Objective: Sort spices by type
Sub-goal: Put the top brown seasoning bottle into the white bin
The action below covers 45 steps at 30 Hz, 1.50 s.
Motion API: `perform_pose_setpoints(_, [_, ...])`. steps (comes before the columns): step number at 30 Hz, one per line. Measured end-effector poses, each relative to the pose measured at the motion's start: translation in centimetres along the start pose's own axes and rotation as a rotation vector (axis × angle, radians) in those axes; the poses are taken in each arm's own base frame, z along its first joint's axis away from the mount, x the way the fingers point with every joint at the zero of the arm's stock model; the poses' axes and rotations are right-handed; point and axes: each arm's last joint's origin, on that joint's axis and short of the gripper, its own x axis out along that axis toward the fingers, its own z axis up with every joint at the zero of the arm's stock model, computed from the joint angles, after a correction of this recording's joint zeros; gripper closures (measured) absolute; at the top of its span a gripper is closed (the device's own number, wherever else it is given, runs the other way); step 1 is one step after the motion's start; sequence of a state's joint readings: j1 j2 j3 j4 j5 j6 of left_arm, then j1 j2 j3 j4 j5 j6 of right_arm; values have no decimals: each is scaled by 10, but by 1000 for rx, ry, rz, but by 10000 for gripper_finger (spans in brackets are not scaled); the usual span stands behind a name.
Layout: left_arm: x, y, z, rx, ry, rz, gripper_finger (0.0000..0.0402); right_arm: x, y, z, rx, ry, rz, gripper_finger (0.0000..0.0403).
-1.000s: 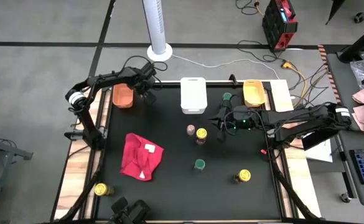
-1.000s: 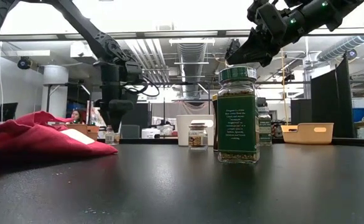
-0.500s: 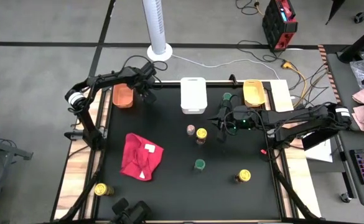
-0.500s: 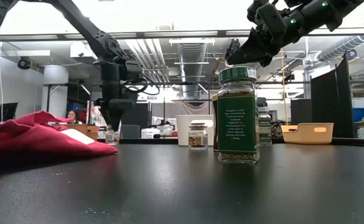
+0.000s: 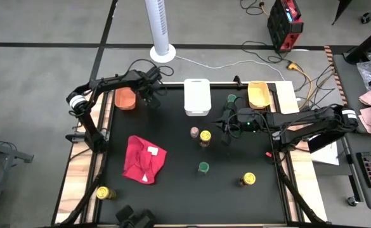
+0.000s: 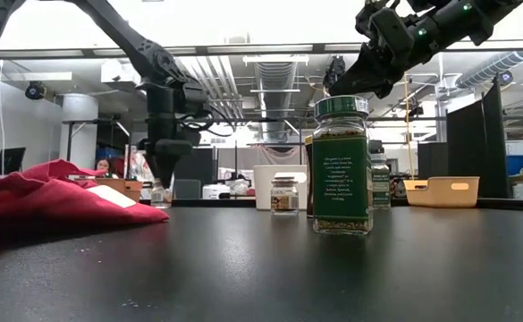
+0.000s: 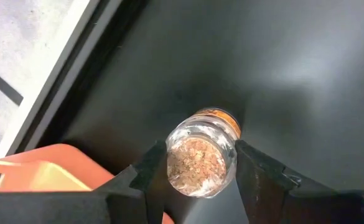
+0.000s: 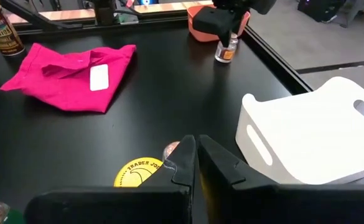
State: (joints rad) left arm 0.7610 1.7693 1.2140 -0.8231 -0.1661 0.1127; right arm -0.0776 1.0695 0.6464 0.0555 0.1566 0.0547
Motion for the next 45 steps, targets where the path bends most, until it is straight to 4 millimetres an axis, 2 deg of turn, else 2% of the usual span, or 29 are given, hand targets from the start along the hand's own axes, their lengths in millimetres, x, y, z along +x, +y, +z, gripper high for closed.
perform_pose_setpoints(12, [-20, -16, -1, 35, -58, -1, 262, 0, 0, 0, -2, 0, 0, 390])
perform_pose_setpoints(15, [-32, -21, 4, 55, -72, -3, 262, 0, 0, 0, -2, 0, 0, 390])
perform_pose_setpoints(22, [-91, -37, 31, 159, -213, -9, 262, -4, -1, 0, 9, 41, -3, 390])
perform_pose_setpoints(27, [-136, -47, 46, 228, -330, -13, 262, -17, -2, 6, 125, 114, -17, 390])
perform_pose_setpoints(32, [-166, -54, 58, 277, -411, -12, 262, -22, -3, 2, 172, 158, -35, 390])
perform_pose_setpoints(37, [-179, -55, 69, 385, -404, 0, 263, -25, -6, -8, 194, 246, -100, 390])
perform_pose_setpoints(45, [-181, -62, 68, 676, -174, -13, 263, -27, -7, -15, 211, 319, -119, 390])
